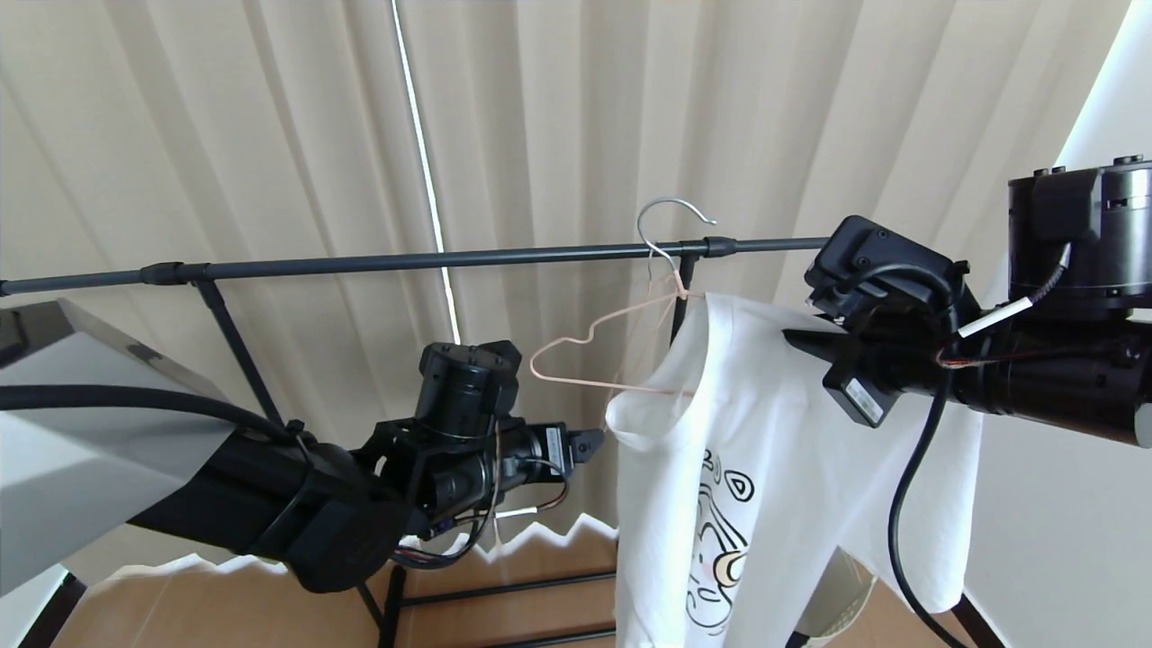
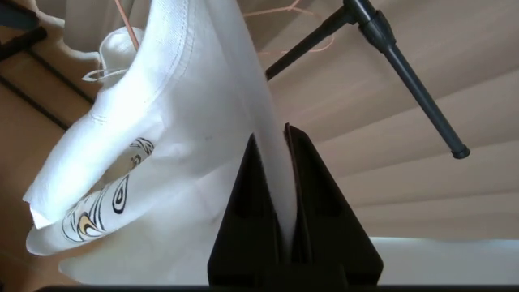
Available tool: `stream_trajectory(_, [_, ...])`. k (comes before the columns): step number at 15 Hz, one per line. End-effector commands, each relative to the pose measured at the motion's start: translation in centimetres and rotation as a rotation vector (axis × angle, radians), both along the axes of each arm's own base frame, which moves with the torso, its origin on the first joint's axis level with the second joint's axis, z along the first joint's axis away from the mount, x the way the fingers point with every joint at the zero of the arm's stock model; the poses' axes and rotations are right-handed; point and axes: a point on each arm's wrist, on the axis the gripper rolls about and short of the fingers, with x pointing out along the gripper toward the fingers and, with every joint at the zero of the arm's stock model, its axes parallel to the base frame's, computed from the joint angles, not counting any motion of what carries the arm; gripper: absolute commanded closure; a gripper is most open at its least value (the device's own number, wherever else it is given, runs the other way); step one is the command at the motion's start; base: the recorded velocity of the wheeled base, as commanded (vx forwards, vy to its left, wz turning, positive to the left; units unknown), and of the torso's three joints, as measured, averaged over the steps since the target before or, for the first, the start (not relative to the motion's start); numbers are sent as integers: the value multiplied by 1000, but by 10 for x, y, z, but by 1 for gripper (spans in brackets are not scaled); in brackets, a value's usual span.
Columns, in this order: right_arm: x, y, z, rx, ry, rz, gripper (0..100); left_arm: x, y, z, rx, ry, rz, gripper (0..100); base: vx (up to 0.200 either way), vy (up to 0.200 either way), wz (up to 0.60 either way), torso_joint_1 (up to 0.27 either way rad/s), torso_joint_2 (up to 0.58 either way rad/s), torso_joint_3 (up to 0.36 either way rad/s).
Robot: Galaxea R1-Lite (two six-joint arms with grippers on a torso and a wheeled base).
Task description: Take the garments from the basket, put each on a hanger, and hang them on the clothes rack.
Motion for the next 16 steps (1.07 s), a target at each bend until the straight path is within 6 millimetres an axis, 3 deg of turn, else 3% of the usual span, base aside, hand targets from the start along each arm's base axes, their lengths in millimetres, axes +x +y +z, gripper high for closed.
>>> stream_trajectory(1, [-6,3,4,4,-12,14,100,6,-10,-9,6,7,-11,0,0,0,0,0,0,0])
stream_trajectory(6, [-18,0,4,1,-15,21,100,19,-34,-16,21,-27,11,0,0,0,0,0,0,0])
stream_trajectory(13, [-33,-4,8,12,-31,43,100,23,-41,-28,39,-10,6,0,0,0,0,0,0,0])
stream_trajectory(14, [-33,-4,8,12,-31,43,100,21,-43,-29,43,-12,3,100,0,0,0,0,0,0])
stream_trajectory(16, [-33,-4,6,7,-24,41,100,18,-44,-28,57,-20,13,100,0,0,0,0,0,0])
